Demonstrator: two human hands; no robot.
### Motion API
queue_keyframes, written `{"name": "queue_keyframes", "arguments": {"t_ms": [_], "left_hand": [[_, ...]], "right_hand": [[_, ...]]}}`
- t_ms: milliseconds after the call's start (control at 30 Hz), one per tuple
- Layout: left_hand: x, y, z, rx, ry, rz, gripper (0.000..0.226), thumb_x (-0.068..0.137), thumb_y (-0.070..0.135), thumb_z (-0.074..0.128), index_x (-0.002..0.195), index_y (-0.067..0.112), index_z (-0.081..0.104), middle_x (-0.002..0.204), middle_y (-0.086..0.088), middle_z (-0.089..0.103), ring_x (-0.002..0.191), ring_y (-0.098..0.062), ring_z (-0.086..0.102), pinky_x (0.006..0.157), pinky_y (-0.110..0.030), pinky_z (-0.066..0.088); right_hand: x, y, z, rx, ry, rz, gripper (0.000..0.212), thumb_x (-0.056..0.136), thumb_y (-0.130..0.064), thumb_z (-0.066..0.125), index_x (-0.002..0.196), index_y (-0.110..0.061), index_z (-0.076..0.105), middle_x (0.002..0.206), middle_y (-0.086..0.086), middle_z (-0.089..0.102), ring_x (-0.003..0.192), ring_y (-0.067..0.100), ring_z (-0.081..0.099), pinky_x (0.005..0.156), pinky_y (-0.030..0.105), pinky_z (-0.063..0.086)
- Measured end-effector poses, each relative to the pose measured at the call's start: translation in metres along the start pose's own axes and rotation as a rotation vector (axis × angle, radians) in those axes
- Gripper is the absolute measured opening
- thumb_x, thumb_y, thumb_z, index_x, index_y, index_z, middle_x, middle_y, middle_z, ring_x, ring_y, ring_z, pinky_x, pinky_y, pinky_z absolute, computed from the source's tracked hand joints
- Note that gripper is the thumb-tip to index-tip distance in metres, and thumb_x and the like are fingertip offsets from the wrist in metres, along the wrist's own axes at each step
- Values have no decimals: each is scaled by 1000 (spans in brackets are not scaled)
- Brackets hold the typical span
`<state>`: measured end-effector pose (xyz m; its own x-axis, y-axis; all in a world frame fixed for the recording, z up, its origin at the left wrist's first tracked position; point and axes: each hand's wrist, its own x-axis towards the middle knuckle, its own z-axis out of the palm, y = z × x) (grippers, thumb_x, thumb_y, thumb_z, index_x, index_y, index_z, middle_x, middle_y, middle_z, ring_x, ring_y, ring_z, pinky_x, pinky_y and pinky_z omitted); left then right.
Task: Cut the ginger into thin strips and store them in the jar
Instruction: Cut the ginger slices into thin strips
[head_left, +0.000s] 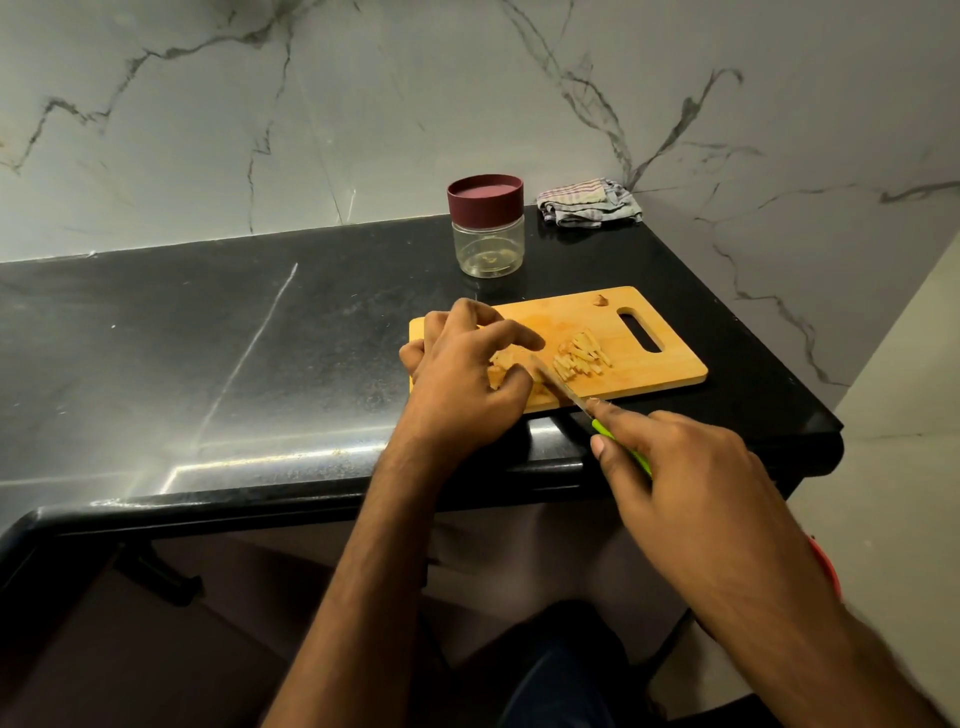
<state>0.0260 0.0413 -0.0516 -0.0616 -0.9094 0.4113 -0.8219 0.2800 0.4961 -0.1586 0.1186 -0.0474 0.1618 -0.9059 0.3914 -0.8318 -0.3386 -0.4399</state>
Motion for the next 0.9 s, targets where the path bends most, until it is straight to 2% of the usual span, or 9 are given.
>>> {"name": "queue_keyframes", "arguments": {"t_ms": [167,333,467,600,733,833,900], "left_hand": [[-1,0,-2,-18,50,-101,2,88,40,70,90,39,70,107,19,51,120,-9,30,90,-33,13],[1,0,-4,-6,3,-107,6,84,42,76,83,37,74,105,18,59,120,-12,32,90,-34,14],[2,-1,-4,-15,-16,-110,7,84,41,77,80,37,73,105,20,60,120,-12,32,91,-35,14],[3,-2,-4,2,-30,-104,10,84,43,77,78,37,72,103,22,58,120,-12,32,91,-35,14],[4,-3,-4,-6,-34,-108,10,83,44,77,78,36,73,104,21,57,121,-12,33,94,-38,16],[4,-2,-3,-4,-31,-115,10,83,44,77,79,36,73,104,21,57,120,-12,32,94,-38,16],[4,-2,-3,5,-26,-111,10,83,44,76,78,37,72,104,20,57,120,-12,32,94,-38,16]], "right_hand": [[2,-1,2,53,16,1,40,98,-40,41,138,-35,49,93,-10,64,74,3,51,55,6,30],[-1,-2,5,58,0,-12,40,97,-39,41,135,-33,53,96,-9,69,79,4,58,64,13,39],[-3,-1,5,62,-18,8,39,98,-39,41,134,-34,52,90,-11,66,71,1,52,56,4,29],[1,-3,2,76,-36,20,39,98,-39,41,135,-35,51,92,-10,67,73,2,52,61,11,38],[13,-5,7,69,-52,37,35,99,-39,41,131,-33,55,90,-7,66,74,6,56,59,15,37],[14,-5,6,59,-93,25,36,99,-40,39,131,-32,53,84,-9,61,69,4,51,56,13,35],[9,-3,1,52,-87,29,38,99,-42,39,135,-36,50,77,-12,56,62,2,48,50,9,29]]}}
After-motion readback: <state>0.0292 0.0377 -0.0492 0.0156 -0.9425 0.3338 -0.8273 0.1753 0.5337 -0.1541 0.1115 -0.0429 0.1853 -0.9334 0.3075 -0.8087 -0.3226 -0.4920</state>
